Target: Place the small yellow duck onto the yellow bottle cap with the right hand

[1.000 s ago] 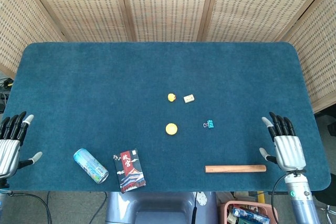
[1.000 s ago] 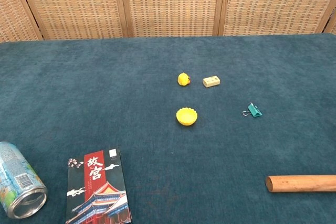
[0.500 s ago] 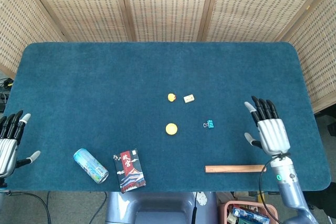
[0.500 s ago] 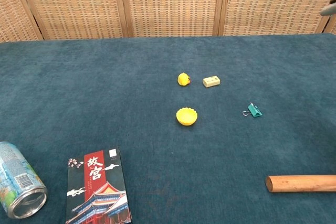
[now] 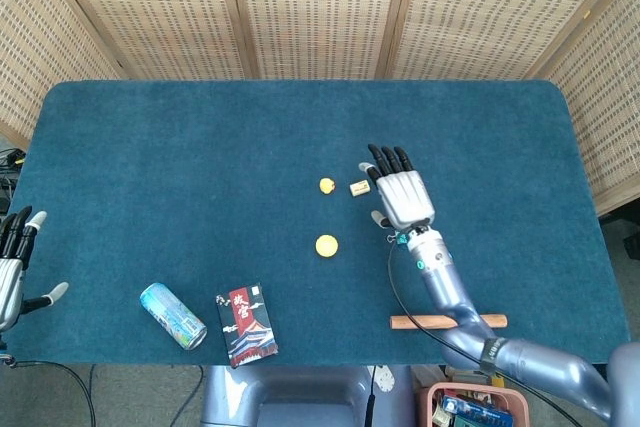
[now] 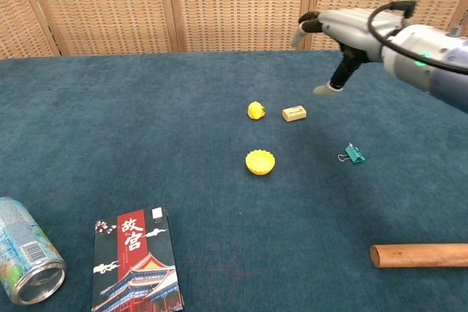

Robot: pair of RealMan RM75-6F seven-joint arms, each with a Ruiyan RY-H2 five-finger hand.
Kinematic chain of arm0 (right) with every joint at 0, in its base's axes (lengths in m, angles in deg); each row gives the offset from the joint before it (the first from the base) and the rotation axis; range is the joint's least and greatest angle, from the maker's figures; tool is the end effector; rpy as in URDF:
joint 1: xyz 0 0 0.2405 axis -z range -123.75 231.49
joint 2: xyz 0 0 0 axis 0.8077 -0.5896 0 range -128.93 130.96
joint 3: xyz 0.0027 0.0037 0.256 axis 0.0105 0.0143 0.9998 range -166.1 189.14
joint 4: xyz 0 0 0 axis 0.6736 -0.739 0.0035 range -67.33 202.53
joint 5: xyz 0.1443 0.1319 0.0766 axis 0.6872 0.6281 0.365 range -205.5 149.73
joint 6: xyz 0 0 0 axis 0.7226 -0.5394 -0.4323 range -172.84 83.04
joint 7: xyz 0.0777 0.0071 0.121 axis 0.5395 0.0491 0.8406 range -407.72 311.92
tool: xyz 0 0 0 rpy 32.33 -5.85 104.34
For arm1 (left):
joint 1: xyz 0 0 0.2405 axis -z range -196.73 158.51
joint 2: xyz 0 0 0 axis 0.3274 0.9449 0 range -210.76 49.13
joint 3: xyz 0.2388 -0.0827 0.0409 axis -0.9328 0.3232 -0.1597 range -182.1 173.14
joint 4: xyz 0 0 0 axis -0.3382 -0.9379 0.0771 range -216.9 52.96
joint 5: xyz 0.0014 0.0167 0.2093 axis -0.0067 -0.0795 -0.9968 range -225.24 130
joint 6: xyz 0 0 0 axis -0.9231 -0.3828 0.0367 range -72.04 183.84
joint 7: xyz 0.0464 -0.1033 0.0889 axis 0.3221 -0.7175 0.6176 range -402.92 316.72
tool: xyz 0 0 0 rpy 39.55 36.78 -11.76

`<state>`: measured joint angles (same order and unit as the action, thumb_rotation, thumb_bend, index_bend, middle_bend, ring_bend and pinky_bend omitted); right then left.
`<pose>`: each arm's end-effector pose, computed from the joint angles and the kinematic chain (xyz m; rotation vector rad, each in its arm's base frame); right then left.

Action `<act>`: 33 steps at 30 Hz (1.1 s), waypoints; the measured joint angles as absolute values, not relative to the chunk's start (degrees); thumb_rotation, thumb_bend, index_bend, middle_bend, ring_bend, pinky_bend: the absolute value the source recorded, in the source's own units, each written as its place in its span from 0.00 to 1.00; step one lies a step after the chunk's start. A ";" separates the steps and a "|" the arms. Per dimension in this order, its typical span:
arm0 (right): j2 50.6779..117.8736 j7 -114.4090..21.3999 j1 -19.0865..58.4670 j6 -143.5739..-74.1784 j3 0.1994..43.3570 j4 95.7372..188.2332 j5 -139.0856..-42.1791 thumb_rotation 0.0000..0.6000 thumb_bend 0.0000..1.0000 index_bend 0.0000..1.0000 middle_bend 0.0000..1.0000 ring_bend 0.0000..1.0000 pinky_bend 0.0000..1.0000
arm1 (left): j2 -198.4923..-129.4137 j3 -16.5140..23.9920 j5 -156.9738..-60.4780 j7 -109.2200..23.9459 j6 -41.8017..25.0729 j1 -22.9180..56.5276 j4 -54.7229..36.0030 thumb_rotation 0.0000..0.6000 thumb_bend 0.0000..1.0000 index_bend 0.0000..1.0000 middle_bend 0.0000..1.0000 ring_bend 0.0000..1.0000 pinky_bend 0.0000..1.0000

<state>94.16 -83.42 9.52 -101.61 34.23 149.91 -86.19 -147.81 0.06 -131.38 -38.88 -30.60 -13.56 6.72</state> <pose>-0.1056 -0.3854 0.0045 1.7072 -0.7808 0.9503 -0.3182 0.1914 0.1586 -1.3491 -0.8086 -0.8647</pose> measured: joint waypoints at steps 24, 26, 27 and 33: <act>109.24 -80.49 -6.44 -89.73 35.30 121.18 -78.83 1.00 0.20 0.30 0.00 0.00 0.01 | -148.70 0.56 -129.68 -38.27 -28.92 -12.80 5.58 1.00 0.11 0.00 0.00 0.00 0.00; 110.34 -79.75 -7.58 -88.43 35.26 118.58 -78.58 1.00 0.20 0.30 0.00 0.00 0.01 | -148.73 0.65 -129.32 -38.27 -28.66 -12.73 5.44 1.00 0.11 0.00 0.00 0.00 0.00; 110.96 -79.28 -8.19 -87.74 35.22 117.13 -78.49 1.00 0.20 0.30 0.00 0.00 0.01 | -148.74 0.73 -129.15 -38.29 -28.60 -12.70 5.37 1.00 0.11 0.00 0.00 0.00 0.00; 113.41 -76.77 -10.38 -85.26 34.92 111.69 -78.59 1.00 0.20 0.32 0.00 0.00 0.01 | -148.80 1.13 -128.44 -38.13 -28.63 -12.68 5.17 1.00 0.11 0.00 0.00 0.00 0.00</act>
<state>113.41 -76.77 -10.38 -85.26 34.92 111.69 -78.59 -148.80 1.13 -128.44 -38.13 -28.63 -12.68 5.17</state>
